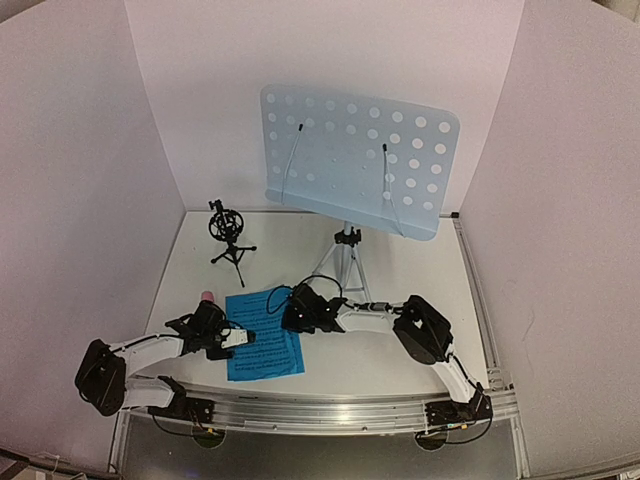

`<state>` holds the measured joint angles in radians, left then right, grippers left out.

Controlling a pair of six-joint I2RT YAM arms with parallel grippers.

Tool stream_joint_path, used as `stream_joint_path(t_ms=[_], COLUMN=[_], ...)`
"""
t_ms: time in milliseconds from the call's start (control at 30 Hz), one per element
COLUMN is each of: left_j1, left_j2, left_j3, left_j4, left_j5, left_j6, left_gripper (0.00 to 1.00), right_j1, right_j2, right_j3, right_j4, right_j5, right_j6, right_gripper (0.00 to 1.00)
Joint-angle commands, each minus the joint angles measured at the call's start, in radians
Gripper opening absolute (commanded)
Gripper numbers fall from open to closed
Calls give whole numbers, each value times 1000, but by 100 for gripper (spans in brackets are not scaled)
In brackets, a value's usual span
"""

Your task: Set up the instrument practice props

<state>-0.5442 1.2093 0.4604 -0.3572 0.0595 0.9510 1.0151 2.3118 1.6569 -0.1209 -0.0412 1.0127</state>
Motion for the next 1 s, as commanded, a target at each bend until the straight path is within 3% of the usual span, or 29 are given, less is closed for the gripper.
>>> stream_joint_path(t_ms=[0,267,500,733,967], left_j1=[-1,24,41,41,41], left_j2=[-26,-150,-375,-529,-580], left_j3=[166,508,586,587,634], left_j4=[-114,-389,-358,-268,-291], left_j5=[17,154,146,113,159], left_j6=[-155,-487,-865,-1056,-1044], left_gripper=[65,77,95,99,100], right_j1=[9,78,194,244,252], right_j2=[-102,-229,-383,-537,-662], right_j3=[21,68,84,81,154], right_j4=[4,-54,-113,-136,-139], right_j5=[11,41,105,150,132], right_j6=[-65,-257,-488,-624,-755], right_gripper=[0,0,0,0,0])
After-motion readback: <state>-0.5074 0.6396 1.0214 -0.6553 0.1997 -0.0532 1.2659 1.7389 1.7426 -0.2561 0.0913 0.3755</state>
